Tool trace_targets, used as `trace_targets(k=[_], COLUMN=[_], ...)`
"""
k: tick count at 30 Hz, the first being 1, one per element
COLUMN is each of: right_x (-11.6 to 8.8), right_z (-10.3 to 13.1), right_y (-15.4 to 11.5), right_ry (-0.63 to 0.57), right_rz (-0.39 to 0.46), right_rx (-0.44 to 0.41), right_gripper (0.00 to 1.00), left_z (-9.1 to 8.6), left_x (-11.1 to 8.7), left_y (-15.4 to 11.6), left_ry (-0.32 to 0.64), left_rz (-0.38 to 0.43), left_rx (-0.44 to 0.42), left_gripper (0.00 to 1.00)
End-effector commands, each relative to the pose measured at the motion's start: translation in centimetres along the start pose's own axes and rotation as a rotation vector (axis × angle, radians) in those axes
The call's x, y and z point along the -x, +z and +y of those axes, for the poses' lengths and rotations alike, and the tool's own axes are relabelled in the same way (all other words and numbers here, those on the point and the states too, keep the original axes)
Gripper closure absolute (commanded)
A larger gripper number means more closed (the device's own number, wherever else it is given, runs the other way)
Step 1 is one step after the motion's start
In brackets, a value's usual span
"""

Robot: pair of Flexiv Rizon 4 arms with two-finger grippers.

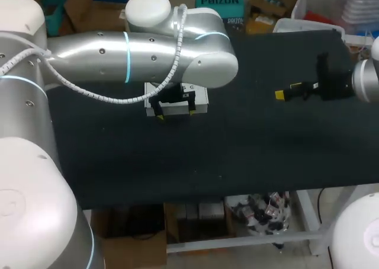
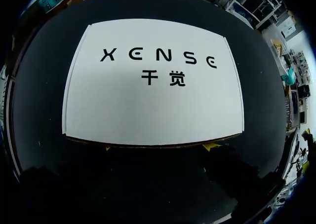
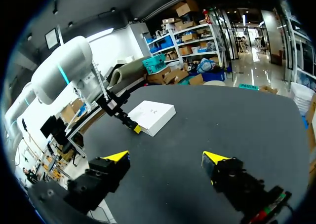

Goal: Assemble the packaging by folding the flat box into shape, placing the metal phone stand inside, and closing the box properly

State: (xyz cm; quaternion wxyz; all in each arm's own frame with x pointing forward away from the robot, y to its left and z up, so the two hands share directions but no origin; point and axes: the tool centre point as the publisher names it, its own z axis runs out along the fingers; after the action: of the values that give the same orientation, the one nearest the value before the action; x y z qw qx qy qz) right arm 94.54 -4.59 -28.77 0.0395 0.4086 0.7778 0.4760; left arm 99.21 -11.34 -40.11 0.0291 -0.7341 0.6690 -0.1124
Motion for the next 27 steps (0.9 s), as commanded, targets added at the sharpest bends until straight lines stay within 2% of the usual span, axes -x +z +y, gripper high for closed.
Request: trace_targets(k=[1,13,27], right_x=[0.1,0.1,0.1], right_z=[0.0,0.0,0.0], right_y=[-0.1,-0.1,-0.1], right_ry=[-0.001,-0.001,-0.001], right_rz=[0.007,0.007,0.007], right_rx=[0.003,0.003,0.003], right_gripper=[0.00,0.00,0.00], left_z=[-2.0,-6.4,-10.4], left_x=[-0.2,-0.2,-0.2], left_y=[0.7,1.1,1.7], left_ry=[-0.001,0.005,0.006], left_rz=[-0.012,-0.041,-0.084], left_rx=[0.082,0.095,0.109], left_gripper=[0.00,0.00,0.00])
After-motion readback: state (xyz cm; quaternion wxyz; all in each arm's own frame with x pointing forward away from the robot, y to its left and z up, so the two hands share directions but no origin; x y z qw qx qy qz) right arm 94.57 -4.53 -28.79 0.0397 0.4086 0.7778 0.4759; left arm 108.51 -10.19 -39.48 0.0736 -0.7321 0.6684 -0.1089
